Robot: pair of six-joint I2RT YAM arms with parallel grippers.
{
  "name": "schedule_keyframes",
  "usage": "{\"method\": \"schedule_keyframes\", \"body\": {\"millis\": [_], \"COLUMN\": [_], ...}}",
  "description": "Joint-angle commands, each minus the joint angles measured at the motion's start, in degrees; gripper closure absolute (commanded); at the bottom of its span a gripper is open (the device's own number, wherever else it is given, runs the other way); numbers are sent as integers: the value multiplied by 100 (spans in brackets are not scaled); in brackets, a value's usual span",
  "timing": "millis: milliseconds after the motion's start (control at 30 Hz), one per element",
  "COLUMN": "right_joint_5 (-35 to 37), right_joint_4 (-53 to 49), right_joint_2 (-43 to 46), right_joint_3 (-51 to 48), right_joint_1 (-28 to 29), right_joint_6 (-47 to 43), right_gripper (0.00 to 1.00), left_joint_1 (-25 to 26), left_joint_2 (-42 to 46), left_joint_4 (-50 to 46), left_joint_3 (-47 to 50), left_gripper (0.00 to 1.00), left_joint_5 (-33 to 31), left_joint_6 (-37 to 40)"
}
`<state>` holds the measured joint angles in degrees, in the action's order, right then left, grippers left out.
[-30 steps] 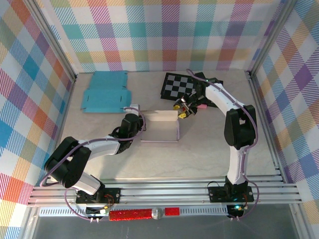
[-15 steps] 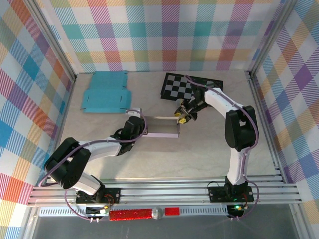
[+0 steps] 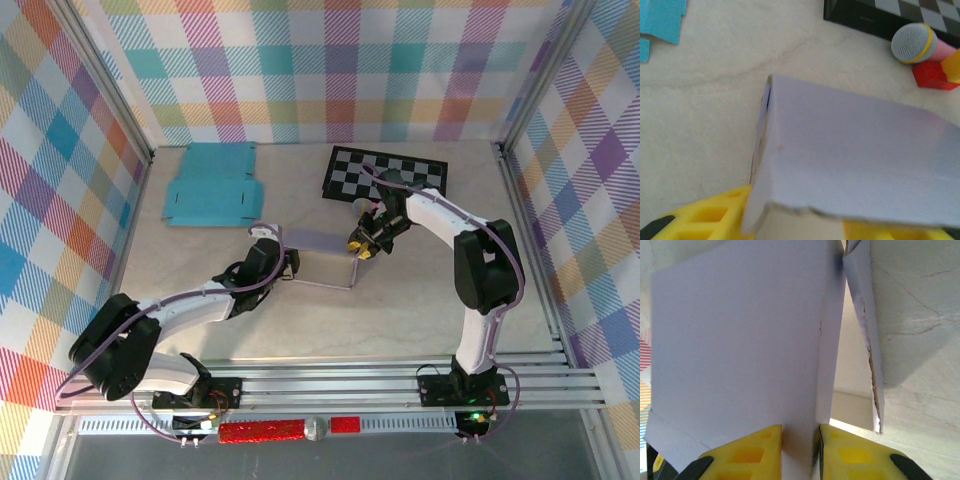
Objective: Fold the paper box
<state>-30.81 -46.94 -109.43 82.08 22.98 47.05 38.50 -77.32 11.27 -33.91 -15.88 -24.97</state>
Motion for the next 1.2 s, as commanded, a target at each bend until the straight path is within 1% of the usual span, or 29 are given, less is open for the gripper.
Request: {"method": "schedule_keyframes", "body": {"millis": [0, 67, 133, 200, 233, 333, 367, 467, 533, 633, 700, 767, 800, 833, 867, 933, 1000, 1067, 1167], "right_joint_5": [297, 321, 321, 347, 347, 365, 374, 379, 398, 439, 454, 463, 471, 471, 471, 478, 472, 495, 549], "right_joint_4": [146, 182, 245, 263, 281, 286, 275, 262, 247, 213, 203, 203, 194, 181, 168, 159, 150, 159, 167], "right_joint_2": [167, 159, 155, 151, 158, 158, 152, 150, 158, 156, 167, 174, 176, 176, 176, 167, 150, 150, 132], "right_joint_3": [-127, -160, -189, -196, -202, -193, -176, -175, -171, -178, -186, -199, -191, -191, -192, -185, -178, -175, -169], "right_joint_1": [48, 56, 55, 66, 66, 63, 62, 66, 66, 65, 66, 66, 66, 66, 66, 61, 63, 65, 66], "right_joint_6": [-122, -117, -118, -117, -117, -130, -142, -175, -195, -230, -262, -284, -306, -322, -341, -377, -414, -454, -542], "right_gripper": [76, 76, 76, 76, 76, 76, 76, 75, 75, 75, 76, 76, 76, 75, 76, 75, 76, 76, 75], "left_joint_1": [68, 77, 79, 79, 79, 79, 85, 87, 83, 84, 86, 72, 10, -145, -448, -1194, -1907, -2237, -2347], "left_joint_2": [245, 351, 454, 551, 613, 846, 977, 1571, 1991, 2335, 2366, 2280, 2177, 2072, 1870, 1397, 640, -88, -1143], "left_joint_4": [-471, -623, -785, -985, -1104, -1512, -1698, -2263, -2622, -3658, -4379, -5056, -5301, -5452, -5599, -5753, -5802, -5741, -5809], "left_joint_3": [-63, -46, -55, -85, -105, -182, -241, -496, -774, -1478, -2110, -2775, -3099, -3322, -3611, -3964, -4255, -4506, -5039], "left_gripper": [51, 47, 45, 40, 32, 28, 24, 24, 26, 29, 30, 33, 34, 35, 36, 37, 40, 42, 43], "left_joint_5": [173, 243, 349, 474, 544, 738, 842, 1043, 1216, 1288, 1078, 505, 234, 168, 305, 1018, 2129, 2967, 3644], "left_joint_6": [-308, -379, -420, -452, -478, -597, -655, -1006, -1315, -1700, -1733, -1644, -1540, -1405, -1351, -1415, -1525, -1505, -1273]}}
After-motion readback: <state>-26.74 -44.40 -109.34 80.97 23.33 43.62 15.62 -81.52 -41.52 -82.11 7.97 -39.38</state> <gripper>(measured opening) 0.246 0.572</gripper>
